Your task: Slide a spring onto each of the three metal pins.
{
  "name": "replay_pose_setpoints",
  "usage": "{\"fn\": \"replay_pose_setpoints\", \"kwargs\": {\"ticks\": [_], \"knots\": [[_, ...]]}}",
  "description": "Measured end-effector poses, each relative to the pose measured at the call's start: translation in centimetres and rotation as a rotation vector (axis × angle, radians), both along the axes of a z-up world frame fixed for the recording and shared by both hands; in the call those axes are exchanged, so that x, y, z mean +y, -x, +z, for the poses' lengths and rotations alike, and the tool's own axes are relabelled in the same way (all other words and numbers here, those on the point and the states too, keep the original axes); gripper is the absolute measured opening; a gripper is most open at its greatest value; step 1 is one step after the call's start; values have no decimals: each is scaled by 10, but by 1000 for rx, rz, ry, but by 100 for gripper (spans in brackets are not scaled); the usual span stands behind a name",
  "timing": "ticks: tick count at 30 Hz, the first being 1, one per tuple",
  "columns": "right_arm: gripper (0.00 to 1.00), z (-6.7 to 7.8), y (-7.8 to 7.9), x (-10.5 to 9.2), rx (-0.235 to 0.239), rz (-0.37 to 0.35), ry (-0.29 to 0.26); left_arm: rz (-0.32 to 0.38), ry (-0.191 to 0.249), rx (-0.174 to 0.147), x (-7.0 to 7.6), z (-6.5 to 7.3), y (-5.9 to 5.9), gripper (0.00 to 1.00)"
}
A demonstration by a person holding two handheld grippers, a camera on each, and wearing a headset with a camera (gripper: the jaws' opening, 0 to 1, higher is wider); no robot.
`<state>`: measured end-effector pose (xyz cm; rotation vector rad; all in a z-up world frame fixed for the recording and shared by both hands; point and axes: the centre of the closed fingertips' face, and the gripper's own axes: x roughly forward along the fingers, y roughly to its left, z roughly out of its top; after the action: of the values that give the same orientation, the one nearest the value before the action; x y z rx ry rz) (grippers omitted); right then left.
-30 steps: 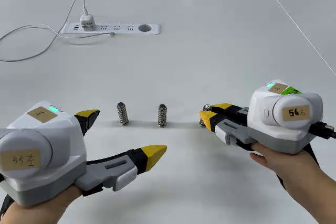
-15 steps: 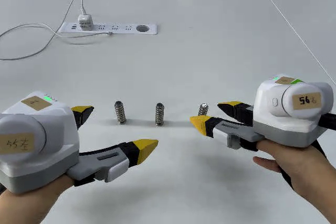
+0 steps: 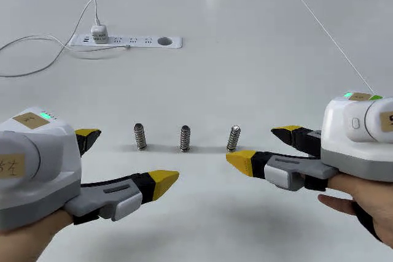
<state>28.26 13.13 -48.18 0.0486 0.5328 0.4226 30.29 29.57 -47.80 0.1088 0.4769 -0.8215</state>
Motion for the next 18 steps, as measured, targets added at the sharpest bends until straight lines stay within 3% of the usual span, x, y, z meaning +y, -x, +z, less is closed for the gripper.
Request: {"fn": "replay_pose_setpoints", "kwargs": {"ticks": [2, 7, 18], "knots": [[68, 2, 4, 2, 5, 8, -2, 1, -3, 22, 3, -1, 4, 93], [72, 5, 16, 8, 10, 31, -1, 13, 7, 42, 12, -2, 12, 94], [78, -4, 40, 10, 50, 54, 22, 17, -12, 46, 24, -3, 22, 95]]}}
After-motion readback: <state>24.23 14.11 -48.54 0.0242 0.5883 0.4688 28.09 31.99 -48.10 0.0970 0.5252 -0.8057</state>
